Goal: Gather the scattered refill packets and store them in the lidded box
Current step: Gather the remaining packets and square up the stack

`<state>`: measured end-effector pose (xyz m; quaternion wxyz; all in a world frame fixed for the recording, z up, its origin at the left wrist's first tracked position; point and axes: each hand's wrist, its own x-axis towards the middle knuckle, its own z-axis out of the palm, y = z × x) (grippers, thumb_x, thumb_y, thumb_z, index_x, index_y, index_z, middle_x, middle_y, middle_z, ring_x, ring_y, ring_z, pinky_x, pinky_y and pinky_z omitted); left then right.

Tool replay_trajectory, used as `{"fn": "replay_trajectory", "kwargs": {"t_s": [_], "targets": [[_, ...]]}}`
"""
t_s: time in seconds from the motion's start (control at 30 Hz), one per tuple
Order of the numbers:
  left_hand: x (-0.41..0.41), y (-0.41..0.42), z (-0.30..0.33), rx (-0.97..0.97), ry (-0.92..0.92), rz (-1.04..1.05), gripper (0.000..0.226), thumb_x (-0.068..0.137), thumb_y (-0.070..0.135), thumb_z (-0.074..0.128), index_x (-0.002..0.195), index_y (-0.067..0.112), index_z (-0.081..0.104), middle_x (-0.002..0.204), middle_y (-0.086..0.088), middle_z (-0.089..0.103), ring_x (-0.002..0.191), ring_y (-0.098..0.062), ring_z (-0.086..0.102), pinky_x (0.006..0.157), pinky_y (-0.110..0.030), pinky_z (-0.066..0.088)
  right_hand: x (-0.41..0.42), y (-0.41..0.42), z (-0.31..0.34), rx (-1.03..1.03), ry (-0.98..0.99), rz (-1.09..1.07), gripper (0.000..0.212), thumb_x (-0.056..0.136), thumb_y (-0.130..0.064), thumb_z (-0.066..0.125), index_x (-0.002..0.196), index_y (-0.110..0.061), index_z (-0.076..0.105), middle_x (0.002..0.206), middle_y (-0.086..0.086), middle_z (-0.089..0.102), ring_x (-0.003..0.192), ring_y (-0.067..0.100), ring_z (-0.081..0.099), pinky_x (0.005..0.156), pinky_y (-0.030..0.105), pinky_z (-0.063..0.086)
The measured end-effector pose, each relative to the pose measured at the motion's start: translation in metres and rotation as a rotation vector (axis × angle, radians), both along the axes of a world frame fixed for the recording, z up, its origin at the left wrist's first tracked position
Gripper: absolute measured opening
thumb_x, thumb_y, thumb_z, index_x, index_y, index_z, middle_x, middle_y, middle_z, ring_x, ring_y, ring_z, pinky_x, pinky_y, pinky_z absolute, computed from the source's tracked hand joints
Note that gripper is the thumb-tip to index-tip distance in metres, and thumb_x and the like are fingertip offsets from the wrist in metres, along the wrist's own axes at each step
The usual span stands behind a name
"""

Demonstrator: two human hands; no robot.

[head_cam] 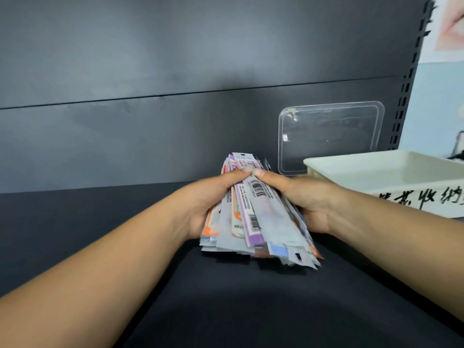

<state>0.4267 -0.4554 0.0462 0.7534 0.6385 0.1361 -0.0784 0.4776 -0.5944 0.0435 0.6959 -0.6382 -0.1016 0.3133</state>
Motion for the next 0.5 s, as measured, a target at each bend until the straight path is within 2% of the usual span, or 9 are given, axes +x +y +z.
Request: {"fn": "replay_trajectory", "kwargs": {"t_s": [0.07, 0.17, 0.23, 0.3, 0.4, 0.5], "targets": [[-0.002, 0.000, 0.000, -0.034, 0.002, -0.023, 0.038, 0.083, 0.036, 0.056, 0.101, 0.005, 0.067, 0.081, -0.012, 0.074, 0.061, -0.022, 0.070, 0.060, -0.036, 0.057, -0.001, 0.000, 0.001, -0.007, -0.022, 0.004, 0.047, 0.075, -0.035, 0.069, 0.108, -0.002, 0.064, 0.101, 0.016, 0.072, 0.074, 0.023, 0.070, 0.061, 0.035, 0.059], [-0.003, 0.004, -0.001, -0.059, -0.021, -0.037, 0.039, 0.080, 0.037, 0.059, 0.104, 0.007, 0.068, 0.090, -0.012, 0.073, 0.068, -0.022, 0.071, 0.069, -0.038, 0.057, -0.006, 0.000, 0.001, -0.060, -0.155, -0.025, 0.038, 0.076, -0.034, 0.068, 0.095, -0.001, 0.067, 0.091, 0.014, 0.073, 0.061, 0.021, 0.068, 0.057, 0.031, 0.057], [-0.004, 0.004, -0.002, -0.090, -0.050, -0.050, 0.041, 0.075, 0.037, 0.061, 0.106, 0.010, 0.068, 0.093, -0.011, 0.072, 0.072, -0.023, 0.070, 0.072, -0.038, 0.056, -0.009, 0.000, 0.000, -0.054, -0.229, -0.029, 0.036, 0.077, -0.035, 0.067, 0.093, -0.003, 0.069, 0.089, 0.013, 0.073, 0.067, 0.023, 0.069, 0.064, 0.033, 0.058], [-0.004, 0.002, -0.003, -0.121, -0.094, -0.064, 0.044, 0.073, 0.036, 0.061, 0.107, 0.010, 0.067, 0.094, -0.011, 0.072, 0.075, -0.023, 0.069, 0.074, -0.039, 0.056, -0.011, 0.000, 0.000, 0.011, -0.233, -0.016, 0.035, 0.076, -0.034, 0.067, 0.096, -0.005, 0.068, 0.082, 0.010, 0.075, 0.066, 0.022, 0.071, 0.063, 0.033, 0.059], [-0.007, -0.002, -0.002, -0.129, -0.218, -0.051, 0.050, 0.065, 0.034, 0.066, 0.107, 0.008, 0.067, 0.098, -0.014, 0.072, 0.080, -0.025, 0.071, 0.076, -0.040, 0.057, -0.015, -0.004, 0.006, 0.157, -0.187, 0.066, 0.043, 0.068, -0.034, 0.069, 0.102, -0.009, 0.064, 0.074, 0.007, 0.075, 0.060, 0.018, 0.070, 0.057, 0.032, 0.059], [-0.012, -0.006, 0.008, -0.019, -0.461, 0.013, 0.051, 0.063, 0.032, 0.067, 0.108, 0.008, 0.065, 0.096, -0.013, 0.074, 0.082, -0.024, 0.071, 0.072, -0.036, 0.059, -0.018, -0.009, 0.019, 0.174, -0.335, 0.187, 0.052, 0.054, -0.034, 0.070, 0.102, -0.014, 0.063, 0.083, 0.005, 0.075, 0.073, 0.018, 0.072, 0.064, 0.030, 0.059]]}}
